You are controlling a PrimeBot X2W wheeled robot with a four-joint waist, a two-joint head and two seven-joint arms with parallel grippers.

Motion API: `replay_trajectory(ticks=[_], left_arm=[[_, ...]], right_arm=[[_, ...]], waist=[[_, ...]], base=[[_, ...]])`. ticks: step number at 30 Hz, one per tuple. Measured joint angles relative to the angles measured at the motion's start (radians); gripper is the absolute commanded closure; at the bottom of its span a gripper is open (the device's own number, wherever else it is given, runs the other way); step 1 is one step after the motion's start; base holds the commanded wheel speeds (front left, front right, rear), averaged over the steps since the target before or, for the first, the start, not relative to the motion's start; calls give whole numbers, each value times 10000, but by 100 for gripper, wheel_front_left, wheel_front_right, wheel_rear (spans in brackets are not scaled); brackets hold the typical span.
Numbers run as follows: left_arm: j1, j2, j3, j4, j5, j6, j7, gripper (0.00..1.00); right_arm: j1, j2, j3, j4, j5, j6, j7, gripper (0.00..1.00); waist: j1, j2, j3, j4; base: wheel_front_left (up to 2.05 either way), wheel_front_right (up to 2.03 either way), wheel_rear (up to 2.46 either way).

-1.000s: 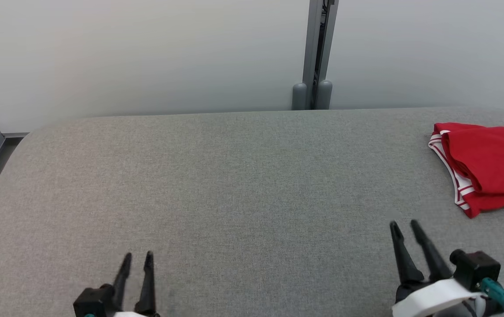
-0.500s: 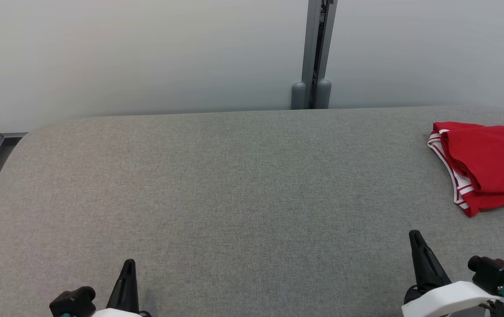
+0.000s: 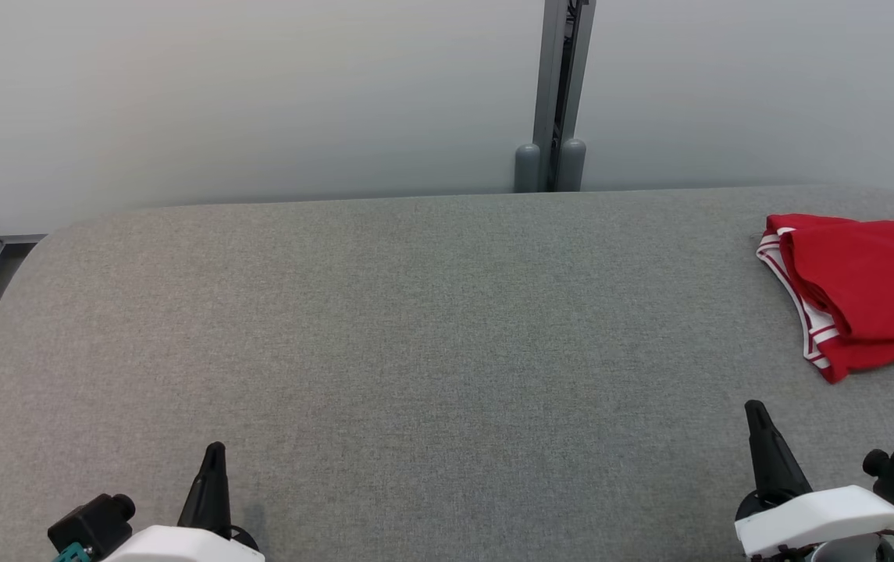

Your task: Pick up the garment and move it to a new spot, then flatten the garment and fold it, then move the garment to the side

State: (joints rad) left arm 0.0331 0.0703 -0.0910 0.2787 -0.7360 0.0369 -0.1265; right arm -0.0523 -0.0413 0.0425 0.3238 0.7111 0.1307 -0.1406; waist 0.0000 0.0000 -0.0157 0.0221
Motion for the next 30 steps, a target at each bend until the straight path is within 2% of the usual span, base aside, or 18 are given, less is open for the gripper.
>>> replay_trajectory(ticks=[14,30], left_arm=[[-235,-79,439,-63,-1889,-364,525,100],[-521,-119,815,-113,-3476,-637,966,100]], right_arm=[[-105,-23,-313,-178,1950,-2,523,100],[-204,-36,-594,-301,3630,-2,978,100]], waist=[[0,0,29,-34],[1,0,57,-67]], base=[[0,0,0],[0,0,0]])
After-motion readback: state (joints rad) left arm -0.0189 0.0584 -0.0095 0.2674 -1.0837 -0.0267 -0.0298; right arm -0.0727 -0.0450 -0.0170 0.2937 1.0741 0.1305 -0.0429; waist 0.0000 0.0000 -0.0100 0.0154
